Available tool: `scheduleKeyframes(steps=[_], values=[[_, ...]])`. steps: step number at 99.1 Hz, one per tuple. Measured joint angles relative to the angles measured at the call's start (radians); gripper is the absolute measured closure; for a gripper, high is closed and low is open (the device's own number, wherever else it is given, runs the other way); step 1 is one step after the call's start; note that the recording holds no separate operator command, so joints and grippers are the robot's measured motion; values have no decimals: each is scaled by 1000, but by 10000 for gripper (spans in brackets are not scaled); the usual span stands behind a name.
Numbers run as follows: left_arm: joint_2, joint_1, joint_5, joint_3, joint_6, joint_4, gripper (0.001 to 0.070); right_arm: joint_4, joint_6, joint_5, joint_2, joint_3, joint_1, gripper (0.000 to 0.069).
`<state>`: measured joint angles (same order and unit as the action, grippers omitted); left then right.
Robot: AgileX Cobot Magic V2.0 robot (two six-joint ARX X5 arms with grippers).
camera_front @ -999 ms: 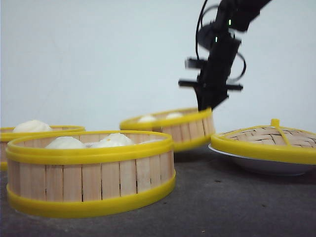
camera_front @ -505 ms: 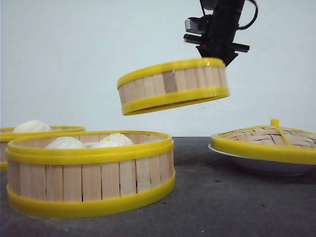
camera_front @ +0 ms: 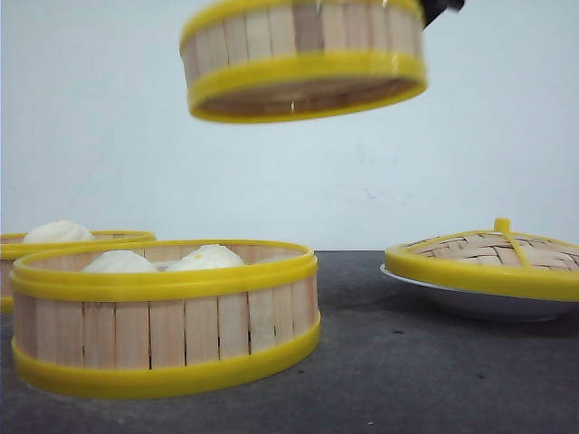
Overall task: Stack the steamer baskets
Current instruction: 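Lift the basket with right gripper and carry it over the nearest basket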
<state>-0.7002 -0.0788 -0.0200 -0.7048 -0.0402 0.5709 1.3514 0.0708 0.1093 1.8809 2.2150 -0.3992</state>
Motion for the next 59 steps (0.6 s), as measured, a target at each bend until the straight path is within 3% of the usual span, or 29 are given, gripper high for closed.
scheduleKeyframes(steps=[16,35,45,59], values=[[0,0,0,0,0,-5,241,-32,0,-10,-196,-334,6,661],[0,0,0,0,0,-6,241,-272,2,7,-390,-719,7,661],[0,0,0,0,0,-6,241,-362,0,55,-456,-833,1,661],[0,0,0,0,0,-5,241,-458,0,82,-455,-869,-18,661]])
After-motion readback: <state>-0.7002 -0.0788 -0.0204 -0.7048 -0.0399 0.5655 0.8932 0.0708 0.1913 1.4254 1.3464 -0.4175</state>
